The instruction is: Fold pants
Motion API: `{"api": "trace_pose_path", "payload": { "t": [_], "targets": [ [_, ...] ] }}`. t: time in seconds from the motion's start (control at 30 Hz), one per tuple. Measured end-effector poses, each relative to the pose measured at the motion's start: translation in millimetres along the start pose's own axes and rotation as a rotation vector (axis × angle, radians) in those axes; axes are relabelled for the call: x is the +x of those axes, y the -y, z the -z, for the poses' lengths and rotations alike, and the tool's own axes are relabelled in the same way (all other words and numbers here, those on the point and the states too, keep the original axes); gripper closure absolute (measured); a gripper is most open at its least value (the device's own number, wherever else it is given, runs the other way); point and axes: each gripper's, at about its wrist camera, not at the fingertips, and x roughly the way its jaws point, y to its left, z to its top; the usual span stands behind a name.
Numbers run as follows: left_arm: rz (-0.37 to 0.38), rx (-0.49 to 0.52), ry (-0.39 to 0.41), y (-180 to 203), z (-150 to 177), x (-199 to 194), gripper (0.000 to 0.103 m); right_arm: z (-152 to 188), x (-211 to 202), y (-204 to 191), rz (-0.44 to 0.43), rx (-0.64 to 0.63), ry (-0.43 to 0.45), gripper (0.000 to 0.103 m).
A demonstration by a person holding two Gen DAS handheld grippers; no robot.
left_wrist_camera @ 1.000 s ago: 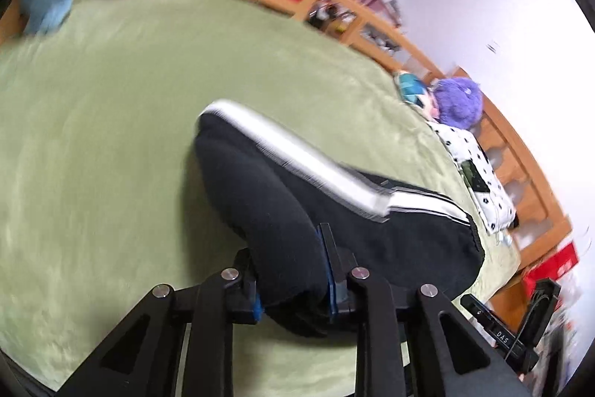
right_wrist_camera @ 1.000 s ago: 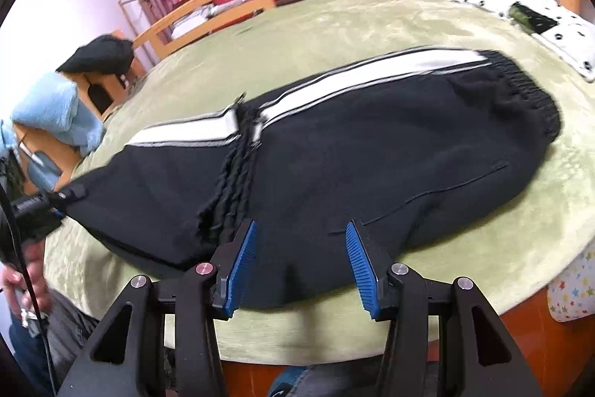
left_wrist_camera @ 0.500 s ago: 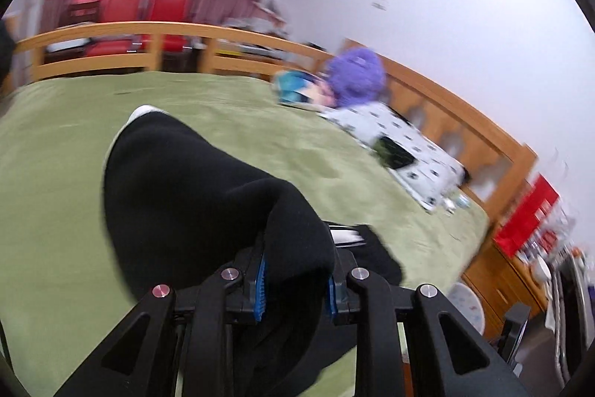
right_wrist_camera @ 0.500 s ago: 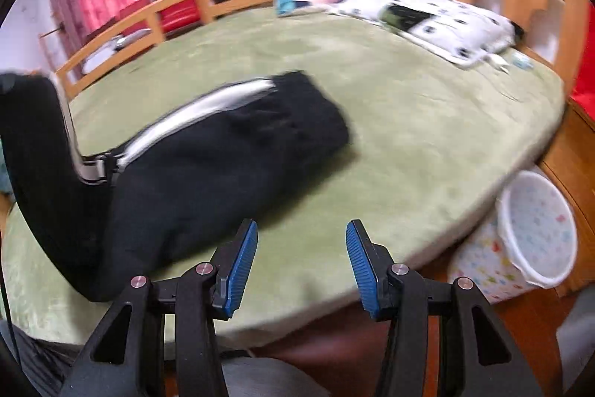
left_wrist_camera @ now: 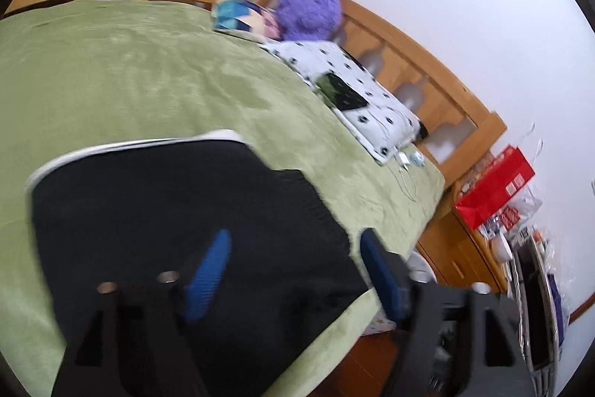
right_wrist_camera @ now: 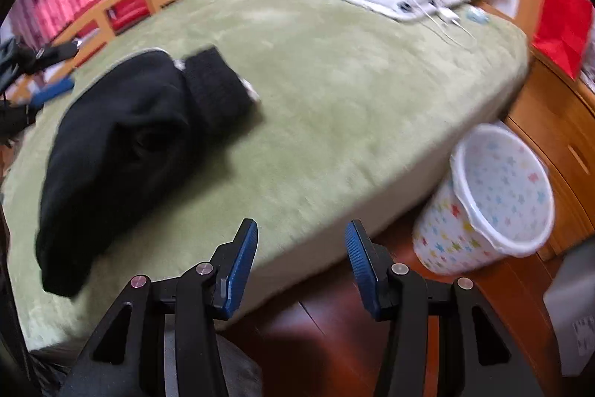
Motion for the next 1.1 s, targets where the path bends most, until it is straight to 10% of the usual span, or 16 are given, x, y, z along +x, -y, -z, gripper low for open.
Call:
{"api": "trace_pose_path", "payload": {
  "t": [0.3, 0.43, 0.57, 0.73, 0.9, 0.97, 1.1],
  "targets": [
    [-0.28, -0.142, -0.103, -104, 45, -36, 0.028, -73, 36, -67, -0.175, -0.091, 0.109, 0.047],
    [-0.265, -0.206, -0.144, -127, 66, -33, 0.028, -81, 78, -80, -0.244, -0.078, -0.076, 0.068],
    [-0.218, -0.233, -0.156, -129, 72, -28, 0.028, -78, 59, -89, -0.217, -0.185, 0.026, 0.088],
    [-0.189, -0.186, -0.139, -118, 72, -20, 0.027, -92, 37, -64, -0.263, -0.119, 0.115, 0.087],
    [-0.192, -0.246, -0.194, -128, 80, -3, 0.025, -80, 80, -62, -0.168, -0.198, -0.024, 0.065],
    [-0.21, -0.248, -0.169, -131, 79, -3, 0.019, -86, 69, -55, -0.132, -0.189, 0.031, 0.033],
    [-0.157, -0.285, -0.169, -140, 72, 15, 0.015, -105, 89, -41, -0.198, -0.132, -0.01, 0.024]
  ]
}}
